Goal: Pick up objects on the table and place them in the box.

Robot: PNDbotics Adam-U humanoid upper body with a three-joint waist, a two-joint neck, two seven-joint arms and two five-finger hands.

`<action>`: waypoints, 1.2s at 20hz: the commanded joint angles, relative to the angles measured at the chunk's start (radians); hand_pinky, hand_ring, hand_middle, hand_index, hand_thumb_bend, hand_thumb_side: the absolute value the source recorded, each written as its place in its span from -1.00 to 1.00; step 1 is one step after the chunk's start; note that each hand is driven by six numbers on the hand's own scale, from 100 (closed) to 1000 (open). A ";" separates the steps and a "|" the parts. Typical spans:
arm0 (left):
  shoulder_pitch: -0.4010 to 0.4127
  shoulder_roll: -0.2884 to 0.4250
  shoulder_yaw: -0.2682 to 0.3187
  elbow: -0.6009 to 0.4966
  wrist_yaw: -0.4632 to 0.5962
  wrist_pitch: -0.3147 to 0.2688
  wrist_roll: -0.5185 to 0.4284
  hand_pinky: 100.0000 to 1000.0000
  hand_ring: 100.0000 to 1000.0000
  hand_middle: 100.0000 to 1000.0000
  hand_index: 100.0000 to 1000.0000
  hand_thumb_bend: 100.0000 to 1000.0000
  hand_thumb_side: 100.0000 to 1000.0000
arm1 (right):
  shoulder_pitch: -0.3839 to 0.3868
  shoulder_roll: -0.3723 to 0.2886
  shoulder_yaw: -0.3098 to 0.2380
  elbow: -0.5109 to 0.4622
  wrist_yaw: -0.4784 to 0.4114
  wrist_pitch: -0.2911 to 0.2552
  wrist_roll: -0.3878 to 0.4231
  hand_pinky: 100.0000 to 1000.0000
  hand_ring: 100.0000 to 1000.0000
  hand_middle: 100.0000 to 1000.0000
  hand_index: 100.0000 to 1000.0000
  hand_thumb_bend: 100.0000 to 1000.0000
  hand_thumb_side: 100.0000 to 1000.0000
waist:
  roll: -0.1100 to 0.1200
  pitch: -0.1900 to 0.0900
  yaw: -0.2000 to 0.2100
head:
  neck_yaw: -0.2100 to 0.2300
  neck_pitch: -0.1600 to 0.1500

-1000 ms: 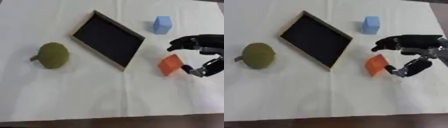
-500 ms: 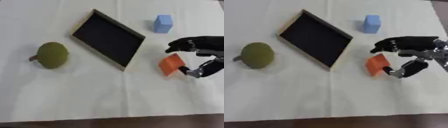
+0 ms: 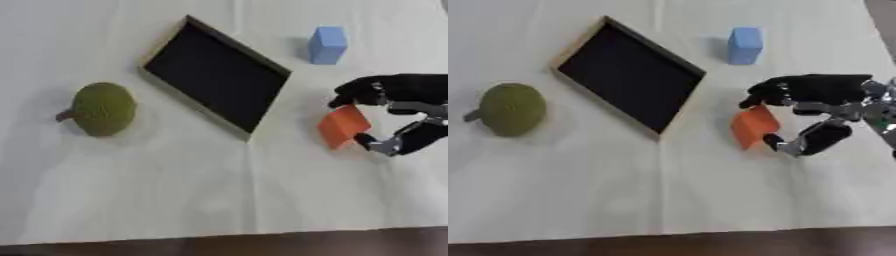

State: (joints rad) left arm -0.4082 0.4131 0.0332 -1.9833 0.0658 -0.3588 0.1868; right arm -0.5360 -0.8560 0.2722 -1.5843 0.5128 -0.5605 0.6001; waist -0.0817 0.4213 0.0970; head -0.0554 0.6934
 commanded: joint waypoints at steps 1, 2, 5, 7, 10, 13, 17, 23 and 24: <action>-0.012 0.011 0.002 -0.017 0.002 0.001 -0.005 0.28 0.38 0.44 0.62 -1.00 0.18 | -0.013 -0.017 -0.005 0.001 0.009 -0.025 0.023 1.00 1.00 0.68 0.94 -1.00 -0.04 | 0.004 -0.017 0.000 | -0.004 -0.006; -0.012 0.011 0.002 -0.017 0.002 0.001 -0.005 0.28 0.38 0.44 0.62 -1.00 0.18 | -0.014 -0.016 -0.003 0.002 0.009 -0.027 0.026 1.00 1.00 0.66 0.92 -1.00 -0.01 | 0.004 -0.017 0.001 | -0.005 -0.006; -0.012 0.010 0.001 -0.017 0.001 0.001 -0.006 0.28 0.38 0.44 0.62 -1.00 0.18 | -0.017 -0.013 0.001 0.006 0.012 -0.029 0.037 1.00 1.00 0.57 0.87 -1.00 0.03 | 0.003 -0.016 0.001 | -0.005 -0.007; -0.012 0.009 0.001 -0.017 0.001 0.002 -0.007 0.28 0.38 0.44 0.61 -1.00 0.18 | -0.019 -0.011 0.003 0.009 0.015 -0.030 0.042 1.00 1.00 0.50 0.85 -1.00 0.05 | 0.003 -0.016 0.001 | -0.006 -0.008; -0.011 0.008 0.001 -0.017 0.001 0.003 -0.009 0.28 0.38 0.44 0.61 -1.00 0.18 | -0.020 -0.008 0.006 0.014 0.018 -0.031 0.047 1.00 1.00 0.39 0.79 -1.00 0.07 | 0.002 -0.015 0.002 | -0.006 -0.007; -0.010 0.008 0.001 -0.017 0.000 0.005 -0.011 0.28 0.38 0.44 0.61 -1.00 0.19 | -0.021 -0.005 0.006 0.016 0.010 -0.027 0.047 1.00 1.00 0.11 0.63 -1.00 -0.02 | 0.002 -0.016 0.002 | -0.007 -0.007; -0.009 0.007 0.001 -0.017 -0.001 0.008 -0.013 0.28 0.38 0.44 0.61 -1.00 0.19 | -0.024 -0.003 0.000 0.010 -0.017 -0.004 0.020 1.00 0.94 -0.13 0.38 -1.00 -0.27 | 0.001 -0.017 0.001 | -0.006 -0.007; -0.008 0.004 0.001 -0.017 -0.001 0.012 -0.016 0.28 0.38 0.44 0.60 -1.00 0.20 | -0.023 -0.002 -0.007 0.009 -0.048 0.052 -0.037 0.96 0.74 -0.36 0.16 -1.00 -0.73 | 0.000 -0.020 0.001 | -0.006 -0.008; -0.008 0.004 0.002 -0.017 -0.001 0.012 -0.016 0.28 0.38 0.44 0.60 -1.00 0.20 | -0.022 -0.003 -0.010 0.005 -0.057 0.058 -0.044 0.94 0.70 -0.38 0.14 -1.00 -0.74 | 0.000 -0.020 0.001 | -0.005 -0.008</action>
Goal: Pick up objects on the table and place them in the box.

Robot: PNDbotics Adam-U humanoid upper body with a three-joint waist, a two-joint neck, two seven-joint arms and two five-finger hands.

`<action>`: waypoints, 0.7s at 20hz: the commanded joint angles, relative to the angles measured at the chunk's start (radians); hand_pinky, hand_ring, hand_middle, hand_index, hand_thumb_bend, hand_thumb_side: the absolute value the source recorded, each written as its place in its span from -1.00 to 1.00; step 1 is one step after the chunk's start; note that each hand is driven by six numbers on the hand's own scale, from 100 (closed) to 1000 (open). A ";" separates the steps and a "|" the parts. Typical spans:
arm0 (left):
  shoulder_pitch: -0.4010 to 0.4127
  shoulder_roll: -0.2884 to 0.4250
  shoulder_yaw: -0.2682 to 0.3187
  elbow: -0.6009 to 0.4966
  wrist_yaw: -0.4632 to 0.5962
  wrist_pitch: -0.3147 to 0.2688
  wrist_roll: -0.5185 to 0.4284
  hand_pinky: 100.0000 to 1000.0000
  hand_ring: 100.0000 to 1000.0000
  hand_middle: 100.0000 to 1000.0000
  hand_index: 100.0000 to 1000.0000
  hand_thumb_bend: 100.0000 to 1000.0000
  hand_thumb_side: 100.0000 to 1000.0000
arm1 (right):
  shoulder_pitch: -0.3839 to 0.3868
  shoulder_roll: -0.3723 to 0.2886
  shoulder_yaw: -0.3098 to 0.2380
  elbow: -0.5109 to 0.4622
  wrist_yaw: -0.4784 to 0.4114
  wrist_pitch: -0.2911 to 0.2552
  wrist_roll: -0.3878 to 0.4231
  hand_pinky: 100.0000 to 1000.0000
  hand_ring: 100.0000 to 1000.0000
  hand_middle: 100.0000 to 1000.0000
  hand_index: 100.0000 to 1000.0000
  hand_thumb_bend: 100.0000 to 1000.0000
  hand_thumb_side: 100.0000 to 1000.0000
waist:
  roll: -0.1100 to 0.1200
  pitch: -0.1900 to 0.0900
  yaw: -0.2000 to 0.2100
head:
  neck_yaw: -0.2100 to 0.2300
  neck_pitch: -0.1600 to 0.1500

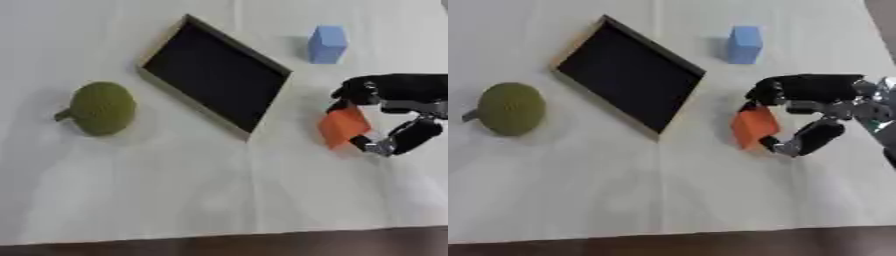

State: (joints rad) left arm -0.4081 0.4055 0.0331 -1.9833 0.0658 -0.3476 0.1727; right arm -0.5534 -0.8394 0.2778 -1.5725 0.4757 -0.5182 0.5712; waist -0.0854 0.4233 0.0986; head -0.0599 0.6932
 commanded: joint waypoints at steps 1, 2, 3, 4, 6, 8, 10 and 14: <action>-0.008 0.011 0.002 -0.017 -0.001 0.002 -0.002 0.28 0.38 0.44 0.60 -1.00 0.20 | -0.004 -0.020 -0.020 -0.012 -0.028 0.022 -0.024 0.93 0.67 -0.41 0.10 -1.00 -0.74 | 0.004 -0.022 -0.001 | -0.001 -0.007; -0.007 0.011 0.002 -0.017 -0.001 0.003 -0.003 0.28 0.38 0.44 0.60 -1.00 0.20 | -0.003 -0.022 -0.023 -0.018 -0.038 0.026 -0.030 0.92 0.66 -0.43 0.09 -1.00 -0.75 | 0.003 -0.023 -0.002 | -0.001 -0.007; -0.007 0.011 0.001 -0.017 -0.001 0.003 -0.003 0.28 0.38 0.44 0.60 -1.00 0.20 | -0.003 -0.024 -0.027 -0.024 -0.048 0.029 -0.035 0.92 0.65 -0.44 0.08 -1.00 -0.75 | 0.003 -0.023 -0.002 | -0.001 -0.006; -0.007 0.011 0.001 -0.017 -0.001 0.004 -0.004 0.28 0.38 0.44 0.60 -1.00 0.20 | -0.004 -0.026 -0.031 -0.031 -0.056 0.031 -0.039 0.92 0.65 -0.45 0.08 -1.00 -0.76 | 0.003 -0.024 -0.003 | -0.001 -0.006; -0.006 0.011 0.001 -0.017 -0.001 0.004 -0.005 0.28 0.38 0.44 0.60 -1.00 0.20 | -0.005 -0.032 -0.040 -0.049 -0.074 0.034 -0.048 0.90 0.62 -0.46 0.07 -1.00 -0.77 | 0.002 -0.025 -0.003 | 0.000 -0.006; -0.005 0.011 0.001 -0.017 -0.001 0.005 -0.006 0.28 0.38 0.44 0.60 -1.00 0.20 | -0.009 -0.039 -0.049 -0.069 -0.092 0.037 -0.050 0.88 0.56 -0.46 0.07 -1.00 -0.78 | 0.002 -0.027 -0.004 | 0.000 -0.005; -0.004 0.012 0.001 -0.017 -0.001 0.005 -0.006 0.28 0.38 0.44 0.60 -1.00 0.20 | -0.018 -0.045 -0.060 -0.090 -0.115 0.041 -0.050 0.85 0.51 -0.45 0.08 -1.00 -0.79 | 0.001 -0.030 -0.004 | 0.000 -0.002; -0.001 0.013 0.000 -0.017 0.000 0.006 -0.007 0.28 0.38 0.44 0.60 -1.00 0.20 | -0.060 -0.054 -0.081 -0.139 -0.165 0.051 -0.047 0.83 0.48 -0.43 0.11 -1.00 -0.79 | -0.001 -0.036 -0.004 | -0.001 0.002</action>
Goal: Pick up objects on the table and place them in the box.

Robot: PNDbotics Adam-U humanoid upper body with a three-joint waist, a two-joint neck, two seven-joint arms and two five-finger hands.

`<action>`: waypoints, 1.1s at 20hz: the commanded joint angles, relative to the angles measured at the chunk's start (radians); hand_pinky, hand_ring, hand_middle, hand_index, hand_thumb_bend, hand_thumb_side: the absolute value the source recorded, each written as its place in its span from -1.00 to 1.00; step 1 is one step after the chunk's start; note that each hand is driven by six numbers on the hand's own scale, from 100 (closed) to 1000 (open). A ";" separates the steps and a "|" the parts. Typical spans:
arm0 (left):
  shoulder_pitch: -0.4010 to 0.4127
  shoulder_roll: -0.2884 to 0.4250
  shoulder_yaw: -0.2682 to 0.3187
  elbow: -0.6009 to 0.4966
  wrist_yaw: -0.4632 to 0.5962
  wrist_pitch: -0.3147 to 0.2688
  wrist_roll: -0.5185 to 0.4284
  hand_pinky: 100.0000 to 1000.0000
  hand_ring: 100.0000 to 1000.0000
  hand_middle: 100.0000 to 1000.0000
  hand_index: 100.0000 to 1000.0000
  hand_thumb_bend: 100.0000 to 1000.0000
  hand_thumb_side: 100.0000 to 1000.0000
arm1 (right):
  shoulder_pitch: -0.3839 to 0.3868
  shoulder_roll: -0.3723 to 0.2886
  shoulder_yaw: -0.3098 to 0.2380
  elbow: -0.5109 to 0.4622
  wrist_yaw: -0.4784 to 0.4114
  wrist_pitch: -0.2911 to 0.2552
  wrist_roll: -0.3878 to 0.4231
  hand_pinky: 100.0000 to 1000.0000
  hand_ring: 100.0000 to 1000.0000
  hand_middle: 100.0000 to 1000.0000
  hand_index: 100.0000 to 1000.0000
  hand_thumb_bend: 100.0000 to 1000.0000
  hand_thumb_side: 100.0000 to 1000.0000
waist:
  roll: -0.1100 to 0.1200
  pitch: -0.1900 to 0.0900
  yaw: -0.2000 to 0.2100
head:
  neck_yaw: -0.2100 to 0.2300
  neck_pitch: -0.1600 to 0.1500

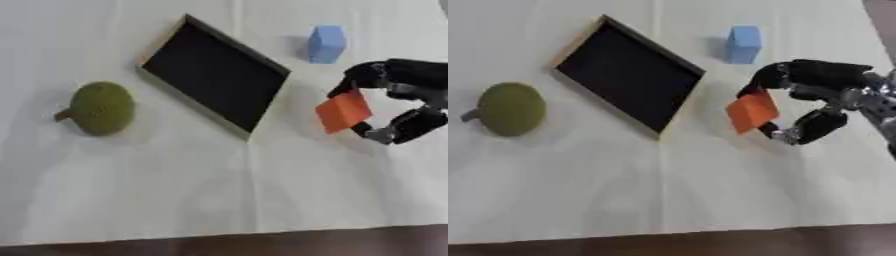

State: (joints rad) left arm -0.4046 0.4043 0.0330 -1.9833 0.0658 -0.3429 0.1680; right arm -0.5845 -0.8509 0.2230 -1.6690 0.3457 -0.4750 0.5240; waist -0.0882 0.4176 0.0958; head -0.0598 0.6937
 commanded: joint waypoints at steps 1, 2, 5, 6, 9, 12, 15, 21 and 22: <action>-0.004 0.014 0.000 -0.017 0.000 0.002 -0.002 0.28 0.38 0.44 0.60 -1.00 0.20 | -0.044 -0.043 -0.028 -0.050 -0.049 0.012 0.005 0.83 0.48 -0.43 0.11 -1.00 -0.79 | 0.001 -0.031 0.000 | -0.002 0.003; -0.004 0.014 0.000 -0.017 0.000 0.002 -0.003 0.28 0.38 0.44 0.60 -1.00 0.20 | -0.061 -0.042 -0.027 -0.057 -0.063 0.014 0.016 0.83 0.48 -0.40 0.14 -1.00 -0.80 | 0.001 -0.033 0.001 | -0.003 0.004; -0.003 0.015 -0.002 -0.017 0.002 0.004 -0.005 0.28 0.38 0.44 0.60 -1.00 0.20 | -0.139 -0.030 -0.004 -0.049 -0.114 0.021 0.080 0.83 0.48 -0.37 0.16 -1.00 -0.79 | -0.003 -0.040 0.005 | -0.009 0.006; -0.003 0.015 -0.003 -0.017 0.003 0.004 -0.005 0.28 0.38 0.44 0.60 -1.00 0.20 | -0.163 -0.023 0.003 -0.041 -0.127 0.022 0.100 0.83 0.48 -0.36 0.18 -1.00 -0.78 | -0.004 -0.042 0.005 | -0.011 0.006; -0.003 0.014 -0.006 -0.017 0.006 0.006 -0.009 0.28 0.38 0.44 0.60 -1.00 0.19 | -0.255 0.026 0.033 0.003 -0.132 0.021 0.150 0.82 0.49 -0.33 0.20 -1.00 -0.75 | -0.007 -0.048 0.011 | -0.016 0.005; -0.004 0.014 -0.007 -0.017 0.009 0.007 -0.011 0.28 0.38 0.44 0.60 -1.00 0.19 | -0.331 0.096 0.059 0.065 -0.095 0.010 0.179 0.81 0.50 -0.30 0.23 -1.00 -0.72 | -0.008 -0.052 0.015 | -0.020 0.004; -0.006 0.011 -0.009 -0.017 0.011 0.010 -0.015 0.28 0.38 0.44 0.60 -1.00 0.20 | -0.388 0.169 0.082 0.138 -0.048 -0.001 0.193 0.82 0.51 -0.28 0.25 -1.00 -0.73 | -0.009 -0.052 0.022 | -0.023 0.002; -0.011 0.006 -0.014 -0.017 0.018 0.013 -0.021 0.28 0.39 0.44 0.60 -1.00 0.20 | -0.484 0.274 0.107 0.314 0.015 -0.061 0.236 0.84 0.55 -0.22 0.29 -1.00 -0.71 | -0.010 -0.053 0.029 | -0.031 0.013; -0.012 0.005 -0.014 -0.017 0.019 0.013 -0.022 0.28 0.39 0.44 0.60 -1.00 0.20 | -0.498 0.291 0.107 0.343 0.030 -0.075 0.235 0.84 0.56 -0.21 0.30 -1.00 -0.70 | -0.010 -0.053 0.030 | -0.032 0.011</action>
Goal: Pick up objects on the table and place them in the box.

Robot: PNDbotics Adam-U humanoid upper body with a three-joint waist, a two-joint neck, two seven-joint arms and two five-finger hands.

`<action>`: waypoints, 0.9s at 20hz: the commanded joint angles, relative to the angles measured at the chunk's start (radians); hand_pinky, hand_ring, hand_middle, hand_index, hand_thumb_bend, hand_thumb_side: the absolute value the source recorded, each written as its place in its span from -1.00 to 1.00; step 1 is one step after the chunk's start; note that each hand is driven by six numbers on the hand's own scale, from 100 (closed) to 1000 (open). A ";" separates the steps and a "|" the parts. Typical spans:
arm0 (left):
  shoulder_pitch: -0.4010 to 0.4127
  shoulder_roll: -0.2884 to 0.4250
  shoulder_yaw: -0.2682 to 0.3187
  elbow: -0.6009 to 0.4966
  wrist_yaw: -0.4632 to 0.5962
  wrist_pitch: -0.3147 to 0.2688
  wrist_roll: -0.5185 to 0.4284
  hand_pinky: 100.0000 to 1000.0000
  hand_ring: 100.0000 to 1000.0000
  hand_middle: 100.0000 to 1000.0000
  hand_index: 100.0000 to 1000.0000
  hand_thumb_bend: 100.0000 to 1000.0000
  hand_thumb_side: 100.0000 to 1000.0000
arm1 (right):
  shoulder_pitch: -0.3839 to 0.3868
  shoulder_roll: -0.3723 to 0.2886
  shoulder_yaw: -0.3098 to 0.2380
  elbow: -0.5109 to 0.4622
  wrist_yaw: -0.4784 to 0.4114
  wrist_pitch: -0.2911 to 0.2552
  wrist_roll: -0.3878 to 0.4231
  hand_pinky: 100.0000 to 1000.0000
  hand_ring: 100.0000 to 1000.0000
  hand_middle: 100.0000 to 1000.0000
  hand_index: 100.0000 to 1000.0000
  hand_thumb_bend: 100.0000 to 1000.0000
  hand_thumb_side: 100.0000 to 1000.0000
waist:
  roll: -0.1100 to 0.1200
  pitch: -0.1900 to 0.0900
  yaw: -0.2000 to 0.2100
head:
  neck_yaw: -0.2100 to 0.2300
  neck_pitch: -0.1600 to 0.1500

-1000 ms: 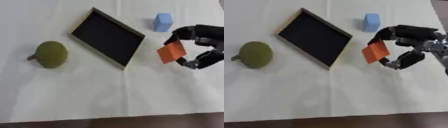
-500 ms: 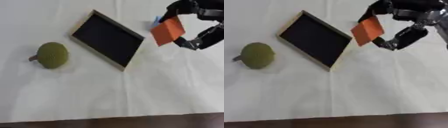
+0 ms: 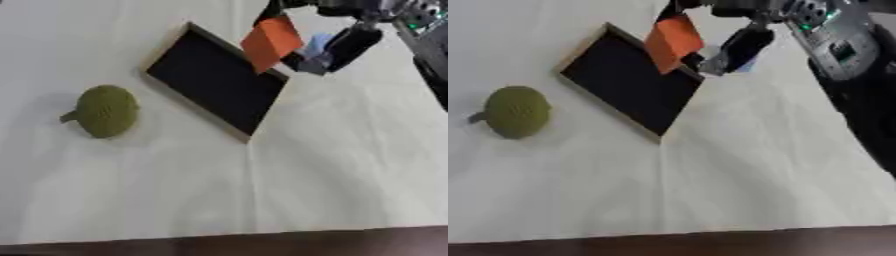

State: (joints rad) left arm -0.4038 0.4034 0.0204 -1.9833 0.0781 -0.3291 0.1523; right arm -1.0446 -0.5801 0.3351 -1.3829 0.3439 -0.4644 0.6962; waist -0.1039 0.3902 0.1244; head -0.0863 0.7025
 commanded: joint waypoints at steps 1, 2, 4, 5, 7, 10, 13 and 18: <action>-0.015 0.005 -0.002 -0.017 0.008 -0.001 -0.007 0.28 0.39 0.44 0.60 -1.00 0.20 | -0.051 0.039 -0.005 0.086 0.053 -0.098 0.061 0.83 0.56 -0.20 0.31 -1.00 -0.69 | 0.006 -0.025 0.004 | -0.008 0.000; -0.016 0.004 -0.003 -0.017 0.010 0.000 -0.008 0.28 0.39 0.45 0.60 -1.00 0.20 | -0.060 0.055 -0.005 0.112 0.074 -0.112 0.058 0.84 0.57 -0.19 0.31 -1.00 -0.69 | 0.006 -0.025 0.005 | -0.009 -0.001; -0.017 0.000 -0.005 -0.017 0.012 0.001 -0.011 0.28 0.39 0.45 0.60 -1.00 0.21 | -0.075 0.088 -0.003 0.171 0.118 -0.132 0.051 0.84 0.57 -0.19 0.31 -1.00 -0.69 | 0.006 -0.025 0.009 | -0.014 -0.003; -0.018 -0.001 -0.005 -0.017 0.014 0.002 -0.012 0.28 0.39 0.45 0.60 -1.00 0.21 | -0.080 0.104 -0.005 0.198 0.140 -0.141 0.045 0.84 0.57 -0.19 0.31 -1.00 -0.69 | 0.007 -0.024 0.011 | -0.017 -0.004; -0.019 -0.004 -0.006 -0.017 0.015 0.003 -0.014 0.29 0.39 0.45 0.60 -1.00 0.21 | -0.085 0.127 -0.010 0.239 0.180 -0.158 0.028 0.84 0.58 -0.18 0.32 -1.00 -0.69 | 0.007 -0.023 0.013 | -0.020 -0.007; -0.023 -0.007 -0.007 -0.017 0.018 0.002 -0.016 0.29 0.39 0.45 0.60 -1.00 0.21 | -0.089 0.161 -0.020 0.296 0.242 -0.173 0.004 0.84 0.59 -0.17 0.32 -1.00 -0.69 | 0.007 -0.020 0.017 | -0.026 -0.014; -0.024 -0.008 -0.008 -0.017 0.020 0.003 -0.017 0.29 0.39 0.45 0.61 -1.00 0.22 | -0.092 0.183 -0.024 0.330 0.290 -0.190 -0.023 0.85 0.65 -0.08 0.42 -1.00 -0.69 | 0.007 -0.018 0.018 | -0.028 -0.017; -0.024 -0.009 -0.009 -0.017 0.022 0.005 -0.019 0.29 0.40 0.45 0.61 -1.00 0.22 | -0.097 0.193 -0.030 0.330 0.396 -0.201 -0.069 0.96 0.94 0.43 0.84 -1.00 -0.59 | 0.008 -0.017 0.017 | -0.029 -0.019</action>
State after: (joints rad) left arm -0.4143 0.3862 0.0107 -1.9833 0.0961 -0.3235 0.1362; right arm -1.1175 -0.3736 0.3194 -1.0423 0.7079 -0.5911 0.5696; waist -0.1038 0.3927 0.1422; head -0.1126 0.6930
